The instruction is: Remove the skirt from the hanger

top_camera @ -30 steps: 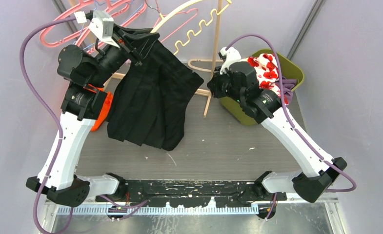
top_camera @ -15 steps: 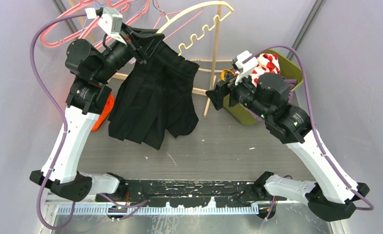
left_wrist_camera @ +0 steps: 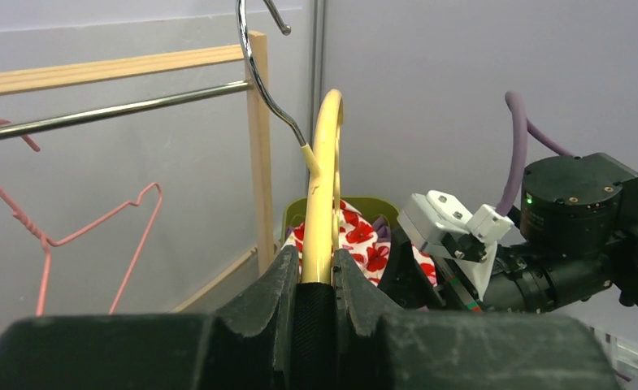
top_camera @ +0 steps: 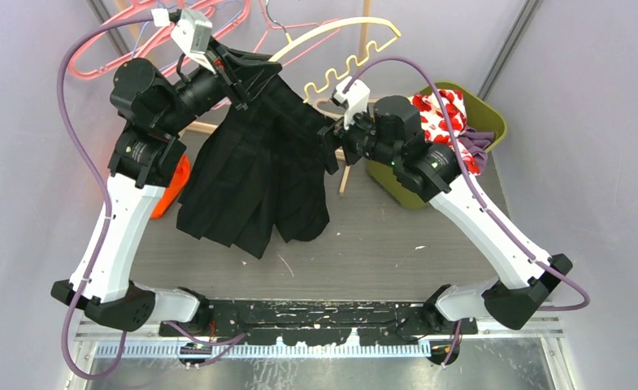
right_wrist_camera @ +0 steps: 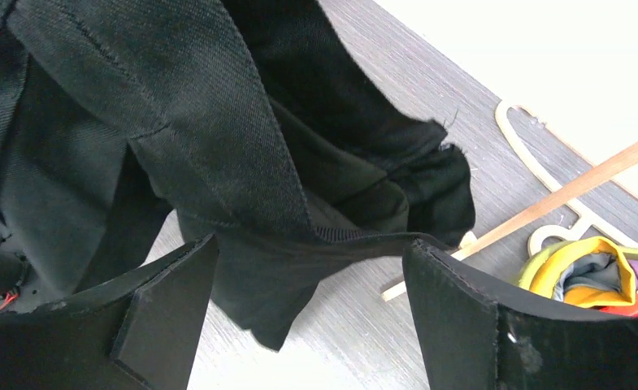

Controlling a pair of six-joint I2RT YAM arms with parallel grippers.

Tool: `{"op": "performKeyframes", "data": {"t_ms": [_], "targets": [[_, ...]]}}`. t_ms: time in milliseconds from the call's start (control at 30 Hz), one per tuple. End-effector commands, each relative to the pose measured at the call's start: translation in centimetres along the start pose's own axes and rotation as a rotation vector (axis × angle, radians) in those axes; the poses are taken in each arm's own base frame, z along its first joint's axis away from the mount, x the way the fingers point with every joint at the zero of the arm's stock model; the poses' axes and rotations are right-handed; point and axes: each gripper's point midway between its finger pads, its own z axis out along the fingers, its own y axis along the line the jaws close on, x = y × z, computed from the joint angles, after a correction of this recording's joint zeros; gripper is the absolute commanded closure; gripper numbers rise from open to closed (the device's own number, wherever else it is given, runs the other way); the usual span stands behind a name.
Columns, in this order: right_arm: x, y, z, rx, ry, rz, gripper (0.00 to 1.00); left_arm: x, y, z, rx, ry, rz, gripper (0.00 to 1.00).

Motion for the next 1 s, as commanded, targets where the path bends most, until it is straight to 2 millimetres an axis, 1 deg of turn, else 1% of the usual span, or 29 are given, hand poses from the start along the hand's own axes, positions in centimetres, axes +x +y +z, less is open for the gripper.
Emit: {"op": "performKeyframes", "data": {"t_ms": [0, 267, 367, 567, 600, 700, 733, 767, 800, 867, 900, 933, 967], "targets": [[-5.3, 0.5, -1.4, -0.024, -0.157, -0.060, 0.12, -5.4, -2.1, -1.7, 0.031, -0.123, 0.082, 1.00], [-6.4, 0.6, -1.3, -0.034, -0.178, -0.083, 0.11, -4.6, -2.0, -1.8, 0.028, -0.099, 0.075, 1.00], [-6.7, 1.0, -0.7, -0.056, -0.181, -0.088, 0.12, -4.3, -1.9, -1.7, 0.028, -0.093, 0.072, 1.00], [-6.6, 2.6, 1.6, -0.140, -0.187, -0.052, 0.11, -4.8, -2.0, -1.7, 0.027, -0.095, 0.074, 1.00], [-6.2, 3.1, 3.0, -0.163, -0.177, -0.047, 0.12, -5.3, -2.2, -2.0, 0.028, -0.098, 0.077, 1.00], [-6.0, 3.6, 3.6, -0.184, -0.167, -0.038, 0.15, -5.6, -2.4, -2.3, 0.026, -0.101, 0.079, 1.00], [-5.9, 3.9, 3.6, -0.191, -0.164, -0.032, 0.20, -5.5, -2.4, -2.3, 0.023, -0.099, 0.081, 1.00], [-5.8, 4.1, 3.6, -0.197, -0.161, -0.030, 0.28, -5.5, -2.4, -2.4, 0.022, -0.099, 0.081, 1.00], [-5.7, 4.2, 3.6, -0.201, -0.160, -0.028, 0.40, -5.4, -2.3, -2.4, 0.019, -0.097, 0.080, 1.00], [-5.5, 4.4, 3.5, -0.203, -0.150, -0.022, 0.72, -5.0, -2.2, -2.3, 0.017, -0.090, 0.076, 1.00], [-5.3, 4.3, 3.5, -0.199, -0.141, -0.018, 0.84, -4.9, -2.1, -2.3, 0.016, -0.088, 0.073, 1.00], [-5.2, 4.2, 3.4, -0.195, -0.133, -0.014, 0.96, -4.8, -2.1, -2.3, 0.015, -0.088, 0.070, 1.00], [-4.9, 4.1, 3.4, -0.184, -0.124, -0.006, 0.99, -4.5, -1.9, -2.2, 0.012, -0.083, 0.065, 1.00]]}}
